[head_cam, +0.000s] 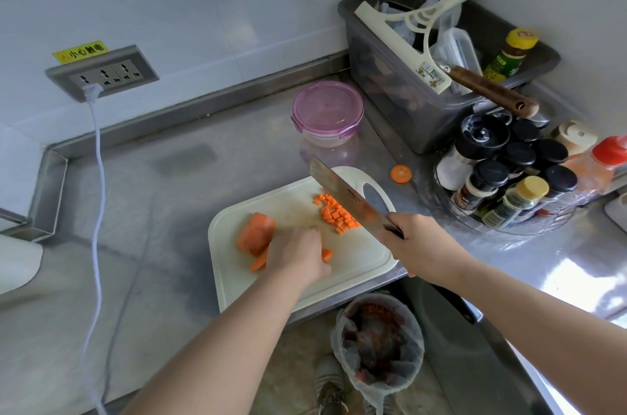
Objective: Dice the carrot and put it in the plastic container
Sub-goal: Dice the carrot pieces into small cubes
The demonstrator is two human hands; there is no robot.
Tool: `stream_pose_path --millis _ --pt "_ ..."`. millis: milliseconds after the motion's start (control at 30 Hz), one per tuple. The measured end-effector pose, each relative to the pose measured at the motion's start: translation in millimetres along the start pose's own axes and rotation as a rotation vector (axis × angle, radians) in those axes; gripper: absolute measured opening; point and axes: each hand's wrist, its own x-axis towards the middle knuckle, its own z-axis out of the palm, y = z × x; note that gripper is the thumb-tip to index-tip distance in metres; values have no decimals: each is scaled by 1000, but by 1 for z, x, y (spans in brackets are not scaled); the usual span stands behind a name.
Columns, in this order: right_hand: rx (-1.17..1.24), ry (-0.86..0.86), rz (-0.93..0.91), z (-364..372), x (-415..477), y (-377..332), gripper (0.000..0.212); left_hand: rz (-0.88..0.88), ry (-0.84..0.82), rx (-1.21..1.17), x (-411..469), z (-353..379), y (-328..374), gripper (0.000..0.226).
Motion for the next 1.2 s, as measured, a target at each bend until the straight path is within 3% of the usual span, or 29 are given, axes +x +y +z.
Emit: stream_pose_path --millis 167,400,533,700,1000,1100,1200 --pt "2 19 2 -1 -1 0 40 -169 88 -349 10 -12 -9 32" --pt "-84 -23 48 21 3 -3 37 -284 115 -346 20 -21 -12 28" --pt "-136 -65 82 39 4 -2 35 -370 52 -704 10 -22 -13 16" --pt "-171 -74 55 53 3 -6 34 -438 8 -1014 -2 -21 -15 28" --pt "-285 -117 -2 55 -7 5 17 -356 118 -1063 -5 6 0 26" --pt "-325 -124 -7 55 -7 5 23 -372 135 -1078 -2 8 0 15" --pt "-362 -140 -22 59 -7 5 26 -381 149 -1058 1 10 0 18"
